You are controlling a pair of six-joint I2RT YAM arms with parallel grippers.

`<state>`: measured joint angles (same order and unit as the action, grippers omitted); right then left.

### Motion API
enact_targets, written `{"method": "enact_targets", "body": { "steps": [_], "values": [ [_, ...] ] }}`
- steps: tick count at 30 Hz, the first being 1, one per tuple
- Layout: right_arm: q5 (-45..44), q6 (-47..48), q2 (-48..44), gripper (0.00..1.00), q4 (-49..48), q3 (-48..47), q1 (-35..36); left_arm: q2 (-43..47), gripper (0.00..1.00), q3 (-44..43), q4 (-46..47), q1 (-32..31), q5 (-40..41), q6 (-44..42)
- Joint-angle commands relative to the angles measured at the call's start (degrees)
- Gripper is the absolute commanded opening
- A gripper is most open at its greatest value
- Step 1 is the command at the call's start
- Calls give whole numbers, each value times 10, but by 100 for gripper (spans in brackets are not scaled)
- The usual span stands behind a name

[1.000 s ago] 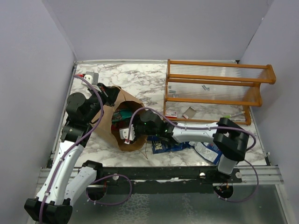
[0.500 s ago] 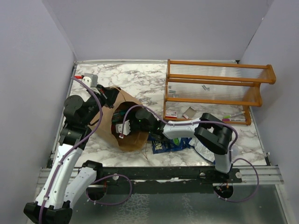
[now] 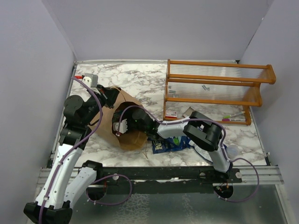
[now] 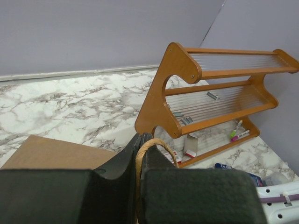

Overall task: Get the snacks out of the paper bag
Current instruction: Take out the snack from the paper bag.

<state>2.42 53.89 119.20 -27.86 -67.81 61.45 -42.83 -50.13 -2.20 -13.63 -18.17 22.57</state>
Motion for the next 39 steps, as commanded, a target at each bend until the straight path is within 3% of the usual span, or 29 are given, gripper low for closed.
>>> {"method": "enact_targets", "body": {
  "steps": [1, 4, 10, 13, 30, 39],
  "values": [
    [-45, 5, 24, 42, -47, -29, -4, 6, 0, -24, 7, -2, -11, -2],
    [-30, 7, 23, 41, -39, -36, -8, 6, 0, -24, 6, -2, -11, -3],
    [-7, -4, 3, 12, -21, -35, -11, 6, 0, -21, 5, -2, -8, -3],
    [3, -8, -15, 2, -4, -31, -11, 6, 0, -19, 6, -2, -6, -4],
    [171, -120, -239, 1, 75, 79, -2, 3, 0, -13, 12, -2, 21, 2],
    [112, -171, -233, 1, 79, 47, -2, -3, 0, -9, 20, -2, 15, 13]
  ]
}}
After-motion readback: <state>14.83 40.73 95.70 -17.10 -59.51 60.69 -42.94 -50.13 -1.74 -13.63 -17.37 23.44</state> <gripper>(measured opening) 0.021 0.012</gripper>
